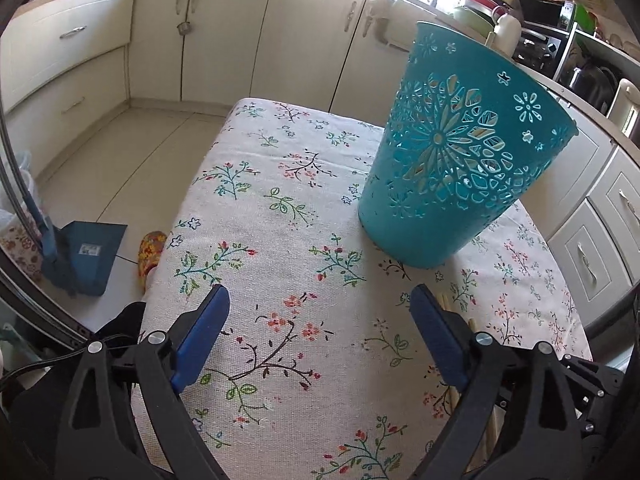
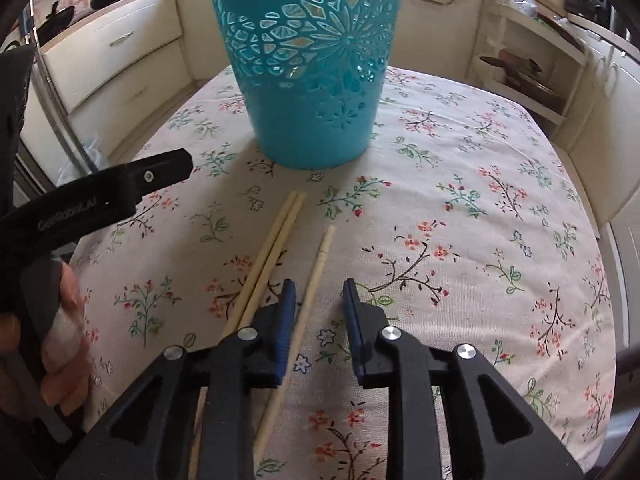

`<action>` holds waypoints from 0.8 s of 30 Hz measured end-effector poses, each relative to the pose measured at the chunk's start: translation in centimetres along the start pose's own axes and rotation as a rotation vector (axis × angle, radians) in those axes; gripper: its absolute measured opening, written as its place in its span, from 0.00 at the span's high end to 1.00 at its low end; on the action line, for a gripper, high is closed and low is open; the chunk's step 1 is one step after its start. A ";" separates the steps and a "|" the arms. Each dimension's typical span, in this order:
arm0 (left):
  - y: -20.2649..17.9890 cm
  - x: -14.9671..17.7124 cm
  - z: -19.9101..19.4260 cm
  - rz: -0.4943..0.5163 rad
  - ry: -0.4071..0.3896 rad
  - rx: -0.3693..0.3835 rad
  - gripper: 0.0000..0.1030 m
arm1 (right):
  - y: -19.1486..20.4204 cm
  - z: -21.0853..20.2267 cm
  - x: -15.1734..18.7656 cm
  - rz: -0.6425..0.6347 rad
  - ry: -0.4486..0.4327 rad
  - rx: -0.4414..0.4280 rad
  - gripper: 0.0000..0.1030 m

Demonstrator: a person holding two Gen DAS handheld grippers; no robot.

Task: Organize utensils
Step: 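Lower the right gripper onto a loose chopstick and grasp it, then lift the chopstick over the teal cup and release it with the right gripper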

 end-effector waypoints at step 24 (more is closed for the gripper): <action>0.2 -0.2 0.3 -0.022 0.009 -0.006 0.14 | -2.3 -12.5 -4.9 0.235 -0.294 -0.393 0.94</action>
Point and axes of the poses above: each gripper's, at about its wrist camera, not at the fingertips, and z roughly the way its jaws point, y to its left, x to its underside, the point moved 6 cm from there along z, roughly the way its jaws point, and after that the axes turned 4 degrees about -z, right-handed, at the moved point
